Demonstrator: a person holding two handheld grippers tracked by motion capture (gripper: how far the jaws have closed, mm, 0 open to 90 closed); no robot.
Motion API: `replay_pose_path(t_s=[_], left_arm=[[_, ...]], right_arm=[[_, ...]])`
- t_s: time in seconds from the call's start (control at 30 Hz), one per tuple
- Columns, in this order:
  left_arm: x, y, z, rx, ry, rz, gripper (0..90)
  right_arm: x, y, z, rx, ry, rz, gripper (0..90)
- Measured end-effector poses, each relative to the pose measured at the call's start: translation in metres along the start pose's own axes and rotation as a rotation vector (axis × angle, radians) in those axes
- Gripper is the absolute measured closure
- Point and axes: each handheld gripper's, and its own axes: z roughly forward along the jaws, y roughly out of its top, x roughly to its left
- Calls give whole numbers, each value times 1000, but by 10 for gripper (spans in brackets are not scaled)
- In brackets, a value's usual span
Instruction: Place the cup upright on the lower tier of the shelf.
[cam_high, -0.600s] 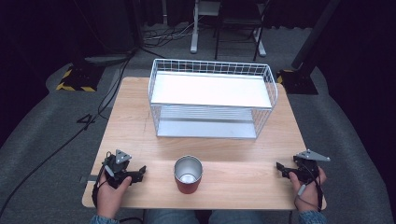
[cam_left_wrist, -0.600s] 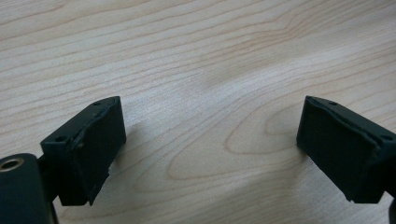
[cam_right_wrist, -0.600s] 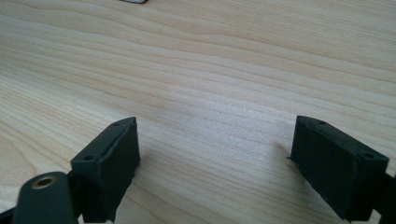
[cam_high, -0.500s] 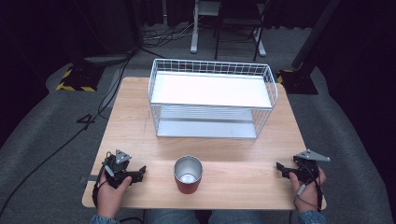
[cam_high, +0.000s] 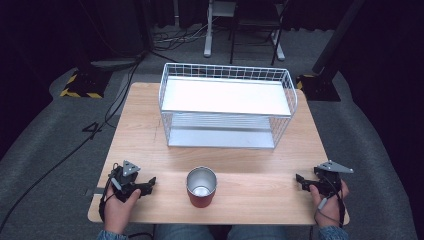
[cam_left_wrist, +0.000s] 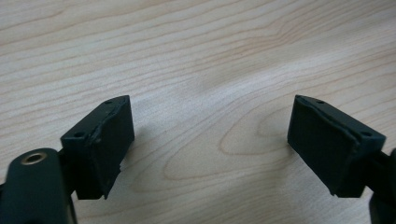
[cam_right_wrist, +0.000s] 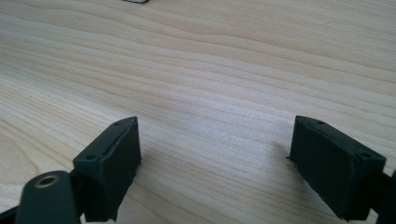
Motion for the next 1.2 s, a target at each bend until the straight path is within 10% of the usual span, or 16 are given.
replay_pose_path(t_s=[0.47,1.2], left_arm=[[-29,-8,-36,-258,-103,22,153],[-69,-20,-55,-351,-197,82,153]], right_arm=[[0,0,0,-4,5,-9,167],[0,0,0,-3,7,-9,168]])
